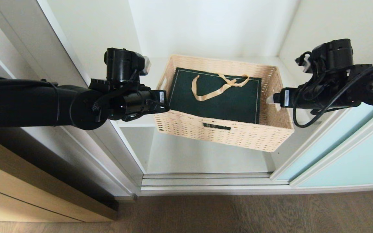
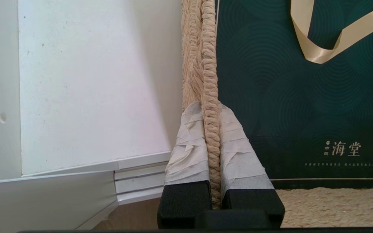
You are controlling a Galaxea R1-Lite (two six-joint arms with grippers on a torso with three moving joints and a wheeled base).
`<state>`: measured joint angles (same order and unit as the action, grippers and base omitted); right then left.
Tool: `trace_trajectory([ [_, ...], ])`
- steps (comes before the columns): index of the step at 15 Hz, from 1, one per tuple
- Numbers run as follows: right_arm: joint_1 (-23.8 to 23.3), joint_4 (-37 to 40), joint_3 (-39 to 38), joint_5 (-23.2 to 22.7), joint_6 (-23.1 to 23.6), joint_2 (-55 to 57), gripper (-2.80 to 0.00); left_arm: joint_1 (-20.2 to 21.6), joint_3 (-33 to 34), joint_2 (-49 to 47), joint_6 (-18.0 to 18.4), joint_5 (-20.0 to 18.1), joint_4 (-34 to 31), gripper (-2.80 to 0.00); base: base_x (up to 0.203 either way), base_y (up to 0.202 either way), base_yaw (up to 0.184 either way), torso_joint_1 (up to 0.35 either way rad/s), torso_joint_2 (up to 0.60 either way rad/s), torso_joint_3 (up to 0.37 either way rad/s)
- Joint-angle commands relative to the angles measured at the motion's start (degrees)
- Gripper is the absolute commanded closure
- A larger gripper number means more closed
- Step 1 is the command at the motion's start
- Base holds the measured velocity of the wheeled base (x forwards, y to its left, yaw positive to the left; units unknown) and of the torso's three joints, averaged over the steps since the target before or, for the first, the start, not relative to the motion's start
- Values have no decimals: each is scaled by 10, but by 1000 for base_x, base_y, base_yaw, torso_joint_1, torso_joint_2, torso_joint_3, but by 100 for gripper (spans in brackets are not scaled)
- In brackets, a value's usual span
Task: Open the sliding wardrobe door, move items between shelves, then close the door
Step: Place the basket on the lower shelf
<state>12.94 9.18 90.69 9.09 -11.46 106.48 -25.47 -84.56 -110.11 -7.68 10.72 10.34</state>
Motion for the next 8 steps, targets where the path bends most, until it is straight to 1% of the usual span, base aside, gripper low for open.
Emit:
trace_trajectory([
  [1, 8, 2, 3, -1, -1, 4, -280, 0, 8, 2, -1, 1, 1, 0, 0, 0, 0, 0, 0, 0],
  [4, 15, 13, 8, 0, 0, 12, -280, 1, 19, 2, 1, 1, 22, 0, 0, 0, 0, 0, 0, 0],
  [5, 15, 17, 10, 0, 0, 14, 0, 0, 18, 2, 2, 1, 24, 0, 0, 0, 0, 0, 0, 0],
  [8, 15, 23, 18, 0, 0, 24, 0, 0, 12, 3, 2, 1, 23, 0, 0, 0, 0, 0, 0, 0],
])
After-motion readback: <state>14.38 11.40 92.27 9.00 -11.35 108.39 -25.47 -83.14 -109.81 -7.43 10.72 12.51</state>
